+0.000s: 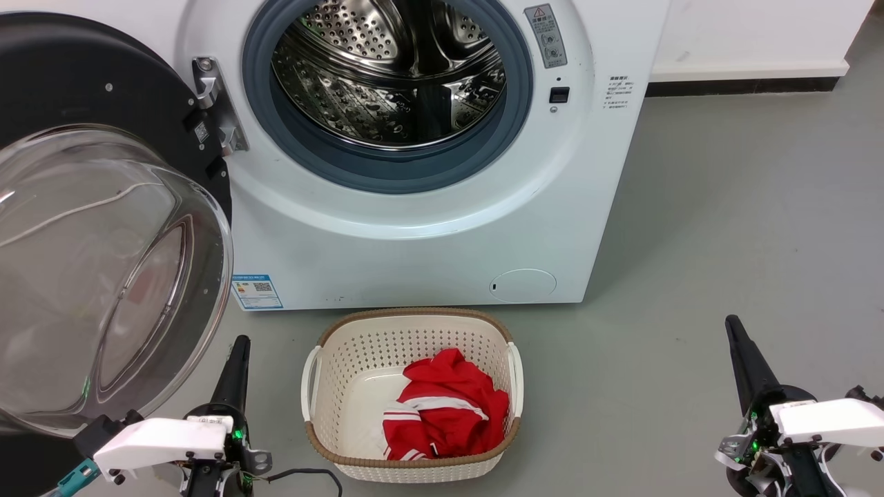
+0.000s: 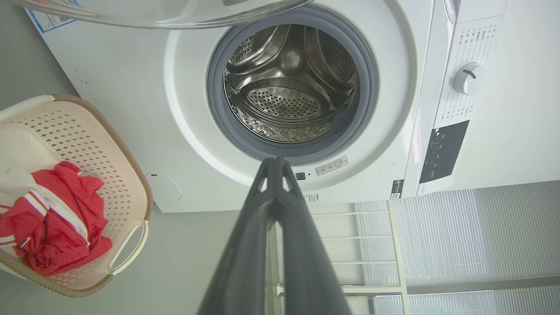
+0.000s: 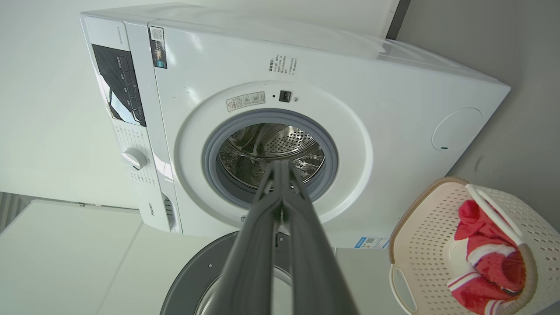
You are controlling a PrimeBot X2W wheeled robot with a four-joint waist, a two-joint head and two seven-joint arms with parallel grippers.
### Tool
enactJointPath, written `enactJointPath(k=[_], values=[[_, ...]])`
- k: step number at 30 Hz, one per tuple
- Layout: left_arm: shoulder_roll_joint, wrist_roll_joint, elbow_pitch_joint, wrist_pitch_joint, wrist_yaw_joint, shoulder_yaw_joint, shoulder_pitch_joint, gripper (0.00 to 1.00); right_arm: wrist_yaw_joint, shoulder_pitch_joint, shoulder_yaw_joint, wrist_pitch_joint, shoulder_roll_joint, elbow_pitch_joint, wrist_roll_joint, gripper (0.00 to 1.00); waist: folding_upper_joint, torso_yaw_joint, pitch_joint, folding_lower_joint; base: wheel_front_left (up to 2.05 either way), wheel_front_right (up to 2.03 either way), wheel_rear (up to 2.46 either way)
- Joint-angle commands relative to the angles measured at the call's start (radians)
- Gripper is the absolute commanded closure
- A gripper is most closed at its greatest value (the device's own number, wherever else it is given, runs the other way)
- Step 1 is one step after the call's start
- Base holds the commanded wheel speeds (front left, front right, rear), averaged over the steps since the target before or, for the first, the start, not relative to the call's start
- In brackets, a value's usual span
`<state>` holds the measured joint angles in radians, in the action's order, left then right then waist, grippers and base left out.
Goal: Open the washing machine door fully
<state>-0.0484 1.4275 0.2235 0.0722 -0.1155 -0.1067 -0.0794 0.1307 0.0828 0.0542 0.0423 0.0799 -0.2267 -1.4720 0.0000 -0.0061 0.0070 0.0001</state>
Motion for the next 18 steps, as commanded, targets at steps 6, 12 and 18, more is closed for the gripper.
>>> enactJointPath(k=[6,12,18], values=[[-0.003,0.060,0.007,0.014,-0.009,-0.005,-0.023,1.00,0.000,0.021,0.008,0.013,0.000,-0.005,-0.057,1.00,0.0000,0.002,-0.001,-0.0001,0.00,0.00,0.00],[-0.003,0.107,0.014,0.026,-0.012,-0.007,-0.029,1.00,0.000,0.025,0.015,0.026,-0.002,-0.009,-0.100,1.00,0.0000,0.003,-0.002,-0.0001,0.00,0.00,0.00],[-0.003,0.152,0.019,0.037,-0.016,-0.008,-0.033,1.00,0.000,0.024,0.020,0.038,-0.003,-0.014,-0.142,1.00,0.0000,0.005,-0.003,-0.0001,0.00,0.00,0.00]])
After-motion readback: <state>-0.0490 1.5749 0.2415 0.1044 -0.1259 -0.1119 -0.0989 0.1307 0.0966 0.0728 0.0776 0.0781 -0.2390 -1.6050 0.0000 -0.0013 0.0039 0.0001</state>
